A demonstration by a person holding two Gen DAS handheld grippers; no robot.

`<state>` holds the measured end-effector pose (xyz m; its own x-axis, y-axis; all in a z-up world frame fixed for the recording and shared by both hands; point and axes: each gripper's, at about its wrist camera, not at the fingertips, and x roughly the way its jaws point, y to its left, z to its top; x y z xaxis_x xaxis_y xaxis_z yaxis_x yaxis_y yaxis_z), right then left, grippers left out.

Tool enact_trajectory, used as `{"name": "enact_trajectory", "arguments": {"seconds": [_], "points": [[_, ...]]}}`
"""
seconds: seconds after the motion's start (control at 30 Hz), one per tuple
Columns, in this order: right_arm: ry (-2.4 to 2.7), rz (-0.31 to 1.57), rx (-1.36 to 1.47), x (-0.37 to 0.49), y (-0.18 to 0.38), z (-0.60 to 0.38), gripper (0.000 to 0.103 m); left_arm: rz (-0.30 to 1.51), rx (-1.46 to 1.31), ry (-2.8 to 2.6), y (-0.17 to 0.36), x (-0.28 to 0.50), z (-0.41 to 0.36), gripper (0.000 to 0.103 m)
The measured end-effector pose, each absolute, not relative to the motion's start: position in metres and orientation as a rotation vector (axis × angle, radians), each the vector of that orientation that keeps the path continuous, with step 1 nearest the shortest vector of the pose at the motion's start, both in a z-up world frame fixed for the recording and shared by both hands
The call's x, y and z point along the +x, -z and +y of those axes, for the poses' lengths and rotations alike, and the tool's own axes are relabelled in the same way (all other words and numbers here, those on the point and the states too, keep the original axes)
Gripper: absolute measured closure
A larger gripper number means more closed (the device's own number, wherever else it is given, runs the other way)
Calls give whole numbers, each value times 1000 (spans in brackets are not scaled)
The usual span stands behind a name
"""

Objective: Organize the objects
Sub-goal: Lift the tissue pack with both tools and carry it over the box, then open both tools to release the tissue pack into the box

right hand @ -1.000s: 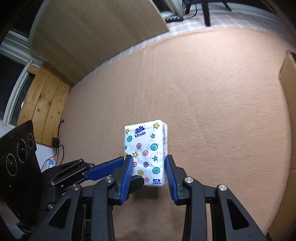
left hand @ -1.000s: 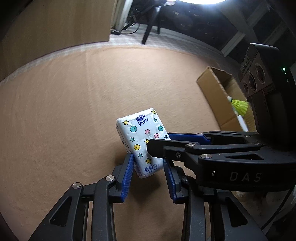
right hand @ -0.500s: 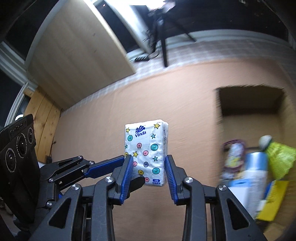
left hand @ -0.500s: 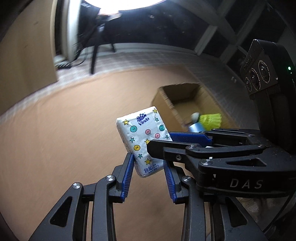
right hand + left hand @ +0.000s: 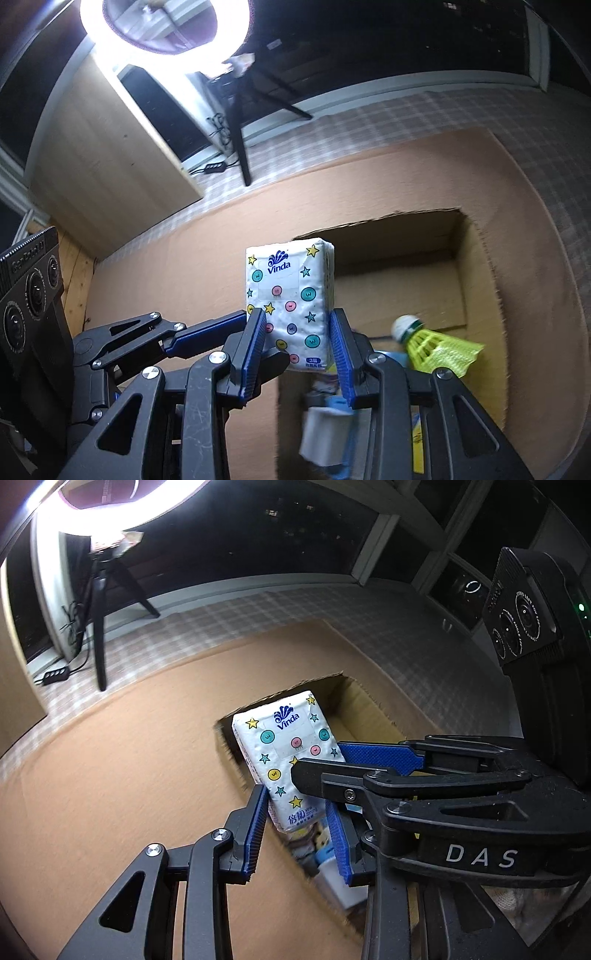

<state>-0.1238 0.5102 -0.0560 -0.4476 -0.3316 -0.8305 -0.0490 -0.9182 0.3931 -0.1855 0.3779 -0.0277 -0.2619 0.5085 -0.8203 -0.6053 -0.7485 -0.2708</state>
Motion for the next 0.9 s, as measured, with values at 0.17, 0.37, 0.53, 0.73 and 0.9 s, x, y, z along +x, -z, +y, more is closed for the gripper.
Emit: {"name": "enact_trajectory", "arguments": {"seconds": [0.17,0.37,0.53,0.73,0.9], "points": [[2477,-572,1560,-132,64,526,70,134,-1290,-2040,35,-193,396,68],[2480,-578,1567,-140,69,536,69,138,-1303,-2038,44,-202,407,68],[2508,-578,1557,-141,66,541,54,112,-1285,-2065,45,-212,404,44],[2522,-571,1553,-139,64,542,55,145,-1286,-2083,45,-215,397,42],[2534,-557,1545,-134,59,534,54,163,-1285,-2115,41,-209,382,42]]}}
